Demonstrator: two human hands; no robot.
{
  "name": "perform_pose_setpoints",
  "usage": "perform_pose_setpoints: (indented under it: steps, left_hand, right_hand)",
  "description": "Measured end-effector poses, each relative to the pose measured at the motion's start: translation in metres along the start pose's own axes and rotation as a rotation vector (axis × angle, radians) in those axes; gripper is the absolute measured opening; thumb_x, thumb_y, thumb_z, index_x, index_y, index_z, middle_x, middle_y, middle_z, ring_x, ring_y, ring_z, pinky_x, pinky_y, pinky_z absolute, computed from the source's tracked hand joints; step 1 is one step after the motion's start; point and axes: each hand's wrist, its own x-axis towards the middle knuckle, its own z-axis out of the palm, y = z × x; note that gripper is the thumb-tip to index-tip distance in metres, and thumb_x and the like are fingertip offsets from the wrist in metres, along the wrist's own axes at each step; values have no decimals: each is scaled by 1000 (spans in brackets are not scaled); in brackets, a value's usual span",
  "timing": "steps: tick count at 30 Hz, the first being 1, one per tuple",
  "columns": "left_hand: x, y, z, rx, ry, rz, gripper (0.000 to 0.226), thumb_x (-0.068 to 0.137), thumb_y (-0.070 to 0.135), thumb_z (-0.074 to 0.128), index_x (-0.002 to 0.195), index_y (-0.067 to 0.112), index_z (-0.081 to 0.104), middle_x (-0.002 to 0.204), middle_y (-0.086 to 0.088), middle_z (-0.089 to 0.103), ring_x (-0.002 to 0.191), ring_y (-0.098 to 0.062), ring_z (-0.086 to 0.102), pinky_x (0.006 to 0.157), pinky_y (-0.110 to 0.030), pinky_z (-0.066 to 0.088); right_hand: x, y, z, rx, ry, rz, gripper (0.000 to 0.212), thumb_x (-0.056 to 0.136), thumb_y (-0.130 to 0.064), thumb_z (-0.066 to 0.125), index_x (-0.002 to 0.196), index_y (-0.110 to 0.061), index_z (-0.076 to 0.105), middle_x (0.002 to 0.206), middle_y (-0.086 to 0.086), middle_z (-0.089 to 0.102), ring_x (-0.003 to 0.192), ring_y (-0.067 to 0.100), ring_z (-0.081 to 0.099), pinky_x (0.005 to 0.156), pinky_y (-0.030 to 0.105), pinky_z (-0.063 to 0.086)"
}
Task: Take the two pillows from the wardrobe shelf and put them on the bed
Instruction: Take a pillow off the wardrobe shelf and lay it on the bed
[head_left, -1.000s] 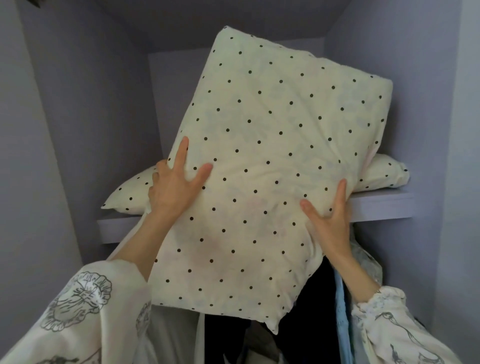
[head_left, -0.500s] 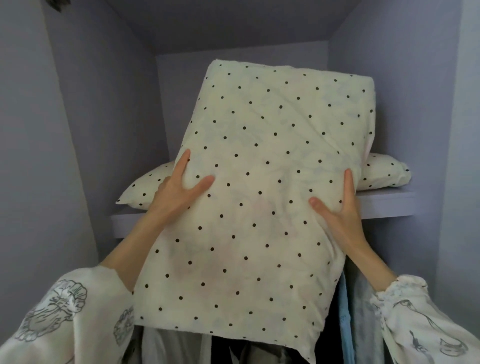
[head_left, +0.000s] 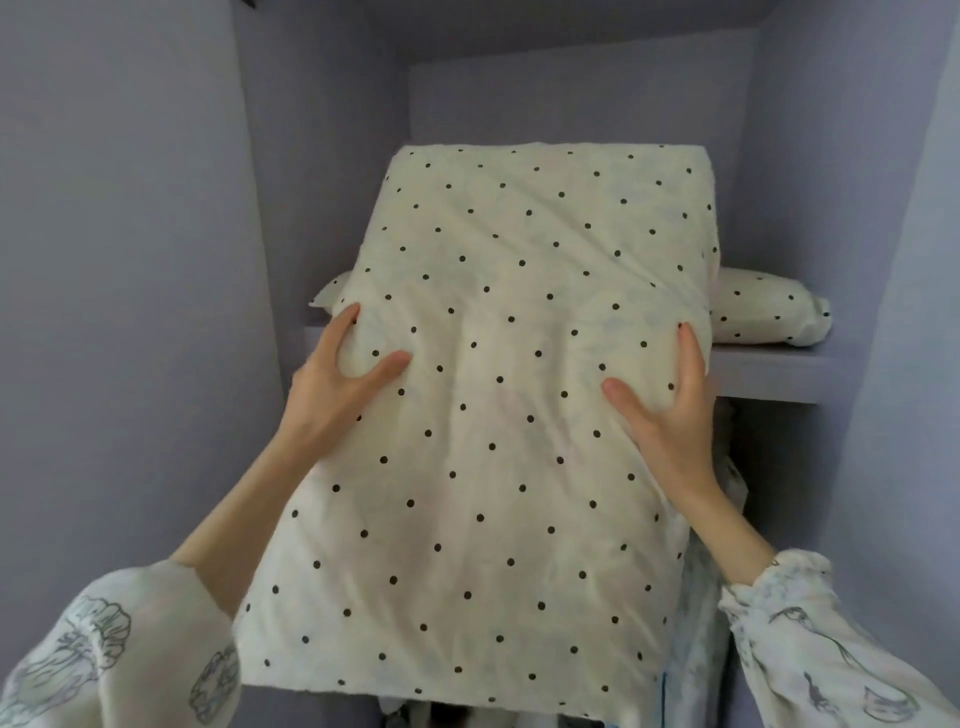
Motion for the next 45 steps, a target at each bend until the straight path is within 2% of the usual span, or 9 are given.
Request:
perform_pose_setpoints:
  steps: [5, 12, 18, 21, 24, 29, 33, 37, 45]
  left_hand:
    - [-75, 12, -20, -11, 154, -31, 76, 67, 62, 68, 133, 51, 31, 132, 25, 42, 126, -9, 43, 101, -37, 41]
    - [-155, 28, -83, 80, 349, -28, 78, 64, 64, 67, 132, 53, 30, 139, 21, 42, 126, -7, 44, 104, -42, 39]
    - [-216, 38, -167, 267, 577, 40, 78, 63, 58, 69, 133, 44, 36, 131, 21, 44, 115, 9, 42, 94, -16, 33]
    - [-250, 36, -221, 347, 657, 29, 76, 67, 50, 74, 132, 43, 37, 123, 27, 44, 106, 24, 38, 88, -7, 30]
    - [-287, 36, -276, 405, 716, -17, 73, 68, 46, 75, 130, 46, 37, 121, 28, 45, 105, 24, 38, 86, -8, 31]
    - [-350, 35, -361, 524, 825, -83, 74, 67, 51, 75, 131, 44, 38, 129, 20, 46, 115, 3, 44, 94, -22, 35]
    - [-395, 33, -421, 649, 940, -140, 75, 69, 51, 71, 134, 39, 37, 134, 18, 45, 118, 1, 42, 96, -24, 34]
    - [-426, 25, -473, 739, 1020, -224, 75, 71, 49, 71, 136, 37, 35, 137, 12, 46, 120, -4, 43, 96, -27, 34]
    - [-456, -22, -554, 850, 1217, -339, 76, 69, 58, 69, 135, 39, 35, 137, 11, 48, 124, -10, 46, 103, -41, 39]
  right_hand:
    - [-26, -20, -14, 52, -103, -48, 92, 64, -59, 73, 137, -51, 19, 125, -39, 20, 114, -32, 21, 91, 7, 23]
    - [-65, -57, 15, 199, -226, -73, 93, 63, -59, 75, 137, -54, 19, 127, -32, 21, 118, -28, 24, 88, -5, 28]
    - [-118, -99, 76, 325, -301, -63, 101, 59, -66, 71, 140, -48, 14, 122, -28, 24, 119, -16, 31, 96, 10, 35]
    - [-157, -131, 113, 410, -372, -61, 96, 62, -64, 71, 138, -52, 13, 121, -31, 23, 118, -19, 30, 95, 4, 33]
    - [-204, -162, 147, 473, -445, -60, 94, 64, -63, 70, 137, -55, 13, 122, -45, 22, 124, -13, 29, 99, 14, 31]
    - [-280, -208, 211, 592, -567, -36, 90, 67, -59, 73, 135, -60, 14, 134, -42, 23, 136, 1, 24, 111, 43, 29]
    - [-331, -246, 268, 690, -677, -6, 92, 64, -64, 72, 136, -58, 16, 129, -45, 21, 129, -15, 24, 102, 24, 28]
    - [-374, -282, 326, 732, -769, -5, 91, 60, -67, 72, 132, -62, 18, 125, -46, 24, 127, -13, 27, 99, 26, 32]
    - [-443, -332, 450, 798, -939, -38, 91, 57, -64, 70, 133, -56, 19, 112, -19, 32, 101, -25, 31, 88, 14, 29]
